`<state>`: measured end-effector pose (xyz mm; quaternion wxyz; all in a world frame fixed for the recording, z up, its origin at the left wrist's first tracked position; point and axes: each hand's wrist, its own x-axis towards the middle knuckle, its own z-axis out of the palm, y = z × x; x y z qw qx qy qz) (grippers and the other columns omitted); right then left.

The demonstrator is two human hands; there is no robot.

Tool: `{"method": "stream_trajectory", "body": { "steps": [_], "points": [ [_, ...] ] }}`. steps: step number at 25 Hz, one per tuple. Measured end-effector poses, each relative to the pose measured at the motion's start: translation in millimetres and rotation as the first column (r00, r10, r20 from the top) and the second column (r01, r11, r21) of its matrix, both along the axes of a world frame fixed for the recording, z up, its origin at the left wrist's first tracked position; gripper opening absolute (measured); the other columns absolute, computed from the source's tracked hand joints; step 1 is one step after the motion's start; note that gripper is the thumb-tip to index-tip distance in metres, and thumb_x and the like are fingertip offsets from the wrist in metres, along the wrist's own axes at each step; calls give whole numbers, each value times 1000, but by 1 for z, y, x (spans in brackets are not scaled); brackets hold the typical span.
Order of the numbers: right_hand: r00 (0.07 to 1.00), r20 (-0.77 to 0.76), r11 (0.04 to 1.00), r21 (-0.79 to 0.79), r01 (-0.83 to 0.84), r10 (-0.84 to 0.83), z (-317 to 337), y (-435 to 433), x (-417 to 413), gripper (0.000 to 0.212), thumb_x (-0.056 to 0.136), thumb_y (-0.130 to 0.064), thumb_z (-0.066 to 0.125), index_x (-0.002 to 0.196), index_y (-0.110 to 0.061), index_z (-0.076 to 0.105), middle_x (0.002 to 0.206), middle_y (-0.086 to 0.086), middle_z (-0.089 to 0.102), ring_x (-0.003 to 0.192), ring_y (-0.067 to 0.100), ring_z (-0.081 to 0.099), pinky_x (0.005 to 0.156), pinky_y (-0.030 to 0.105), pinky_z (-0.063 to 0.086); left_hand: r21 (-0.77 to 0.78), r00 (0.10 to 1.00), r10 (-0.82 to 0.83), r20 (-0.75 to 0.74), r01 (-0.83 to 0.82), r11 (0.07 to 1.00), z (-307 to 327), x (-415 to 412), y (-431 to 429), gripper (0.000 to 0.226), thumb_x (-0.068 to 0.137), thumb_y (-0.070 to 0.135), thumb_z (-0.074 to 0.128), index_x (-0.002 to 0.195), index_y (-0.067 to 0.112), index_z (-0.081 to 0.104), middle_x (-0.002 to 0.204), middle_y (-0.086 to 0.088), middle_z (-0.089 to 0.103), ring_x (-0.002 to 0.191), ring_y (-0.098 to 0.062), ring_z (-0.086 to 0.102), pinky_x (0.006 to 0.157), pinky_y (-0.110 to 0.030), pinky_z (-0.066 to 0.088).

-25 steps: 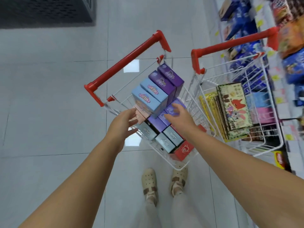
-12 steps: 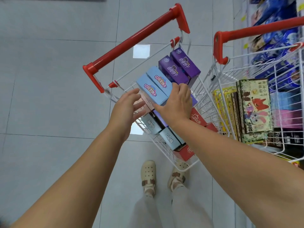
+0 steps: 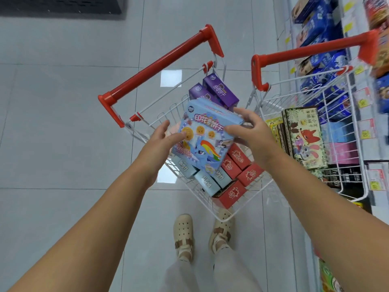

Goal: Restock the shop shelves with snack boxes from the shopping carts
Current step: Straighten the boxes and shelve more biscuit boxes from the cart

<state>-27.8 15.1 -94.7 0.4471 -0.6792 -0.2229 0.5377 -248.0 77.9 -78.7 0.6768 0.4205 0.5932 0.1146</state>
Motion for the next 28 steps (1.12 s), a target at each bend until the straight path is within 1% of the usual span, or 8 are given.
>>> {"method": "stream_trajectory", "body": {
  "steps": [3, 7, 11, 13, 17, 20, 26, 28],
  "points": [
    [979, -204, 1000, -18, 12, -15, 16, -16, 22, 66, 71, -28, 72, 133, -15, 52, 123, 15, 63, 103, 28, 64, 88, 46, 54, -63, 980, -185, 69, 190, 980, 7, -2, 2, 83, 78, 57, 69, 148, 25, 38, 141, 8, 55, 124, -15, 53, 109, -35, 38],
    [930, -341, 990, -5, 144, -137, 34, -49, 19, 74, 72, -40, 74, 133, -4, 53, 135, 28, 52, 126, 48, 48, 105, 67, 34, -150, 895, -267, 357, 337, 929, 30, 2, -13, 88, 52, 63, 84, 123, 15, 62, 115, -7, 73, 98, -20, 70, 86, -32, 58],
    [862, -432, 951, 28, 307, -266, 85, -96, 2, 55, 87, -34, 60, 135, -8, 54, 130, 18, 61, 119, 38, 58, 102, 55, 46, -144, 813, -344, 470, 454, 879, 69, 27, -37, 85, 37, 57, 94, 109, 19, 71, 116, -10, 72, 95, -22, 72, 77, -32, 60],
    [843, -405, 916, 34, 400, -353, 114, -125, 1, 63, 80, -35, 70, 136, -11, 54, 129, 15, 63, 117, 35, 61, 100, 54, 47, -120, 781, -362, 509, 481, 869, 94, 44, -52, 78, 39, 52, 96, 106, 19, 74, 120, -15, 70, 96, -24, 71, 81, -35, 61],
    [832, -263, 848, 82, 524, -489, 183, -190, 13, 79, 65, -49, 84, 131, -14, 59, 126, 10, 65, 117, 32, 62, 102, 54, 46, -45, 703, -493, 513, 595, 802, 161, 79, -95, 99, 36, 52, 96, 118, 5, 65, 117, -19, 70, 94, -27, 70, 84, -37, 60],
    [791, -144, 780, 134, 611, -595, 240, -244, 24, 83, 59, -60, 84, 128, -22, 61, 127, 1, 66, 120, 26, 60, 105, 53, 43, 4, 657, -571, 492, 655, 756, 208, 113, -134, 78, 70, 51, 81, 126, 1, 60, 116, -18, 71, 91, -26, 72, 75, -34, 60],
    [551, 13, 539, 227, 811, -834, 334, -371, 51, 43, 80, -49, 72, 115, -27, 63, 114, -11, 69, 103, 10, 65, 91, 39, 52, 182, 503, -700, 507, 732, 657, 288, 191, -232, 48, 82, 39, 67, 116, 5, 66, 103, -12, 76, 84, -25, 75, 64, -31, 59],
    [410, 54, 408, 267, 873, -911, 356, -424, 65, 44, 84, -47, 70, 121, -25, 59, 118, -13, 62, 101, 8, 59, 85, 34, 47, 231, 453, -718, 528, 737, 635, 303, 217, -269, 48, 85, 38, 71, 123, 10, 64, 115, -11, 73, 101, -31, 71, 76, -40, 60]
  ]
}}
